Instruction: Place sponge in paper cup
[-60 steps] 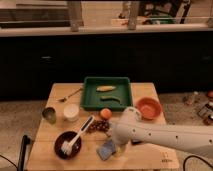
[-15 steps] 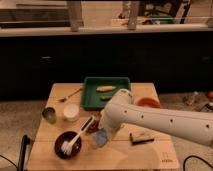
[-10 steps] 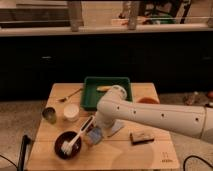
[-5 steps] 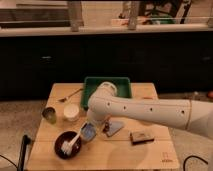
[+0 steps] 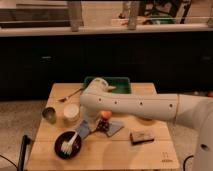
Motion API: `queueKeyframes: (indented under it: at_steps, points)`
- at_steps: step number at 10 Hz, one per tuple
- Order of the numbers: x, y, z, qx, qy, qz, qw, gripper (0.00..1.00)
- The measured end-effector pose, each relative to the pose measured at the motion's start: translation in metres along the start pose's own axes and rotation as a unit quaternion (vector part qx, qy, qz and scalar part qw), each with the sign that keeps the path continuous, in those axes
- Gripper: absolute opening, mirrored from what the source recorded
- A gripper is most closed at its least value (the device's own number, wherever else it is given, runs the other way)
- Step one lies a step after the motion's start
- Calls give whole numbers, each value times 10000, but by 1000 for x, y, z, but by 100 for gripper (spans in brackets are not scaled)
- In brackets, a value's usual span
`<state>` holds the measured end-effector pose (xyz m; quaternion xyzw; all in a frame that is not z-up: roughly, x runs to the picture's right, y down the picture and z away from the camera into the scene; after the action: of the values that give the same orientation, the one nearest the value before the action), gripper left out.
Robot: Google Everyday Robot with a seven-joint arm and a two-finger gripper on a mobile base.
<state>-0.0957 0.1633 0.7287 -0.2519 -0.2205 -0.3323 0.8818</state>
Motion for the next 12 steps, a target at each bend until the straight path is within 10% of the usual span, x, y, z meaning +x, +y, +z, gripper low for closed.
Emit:
queueKeyframes:
  at_steps: [12]
  points:
    - [14,-34,-33,-72,228,-712,9972,0]
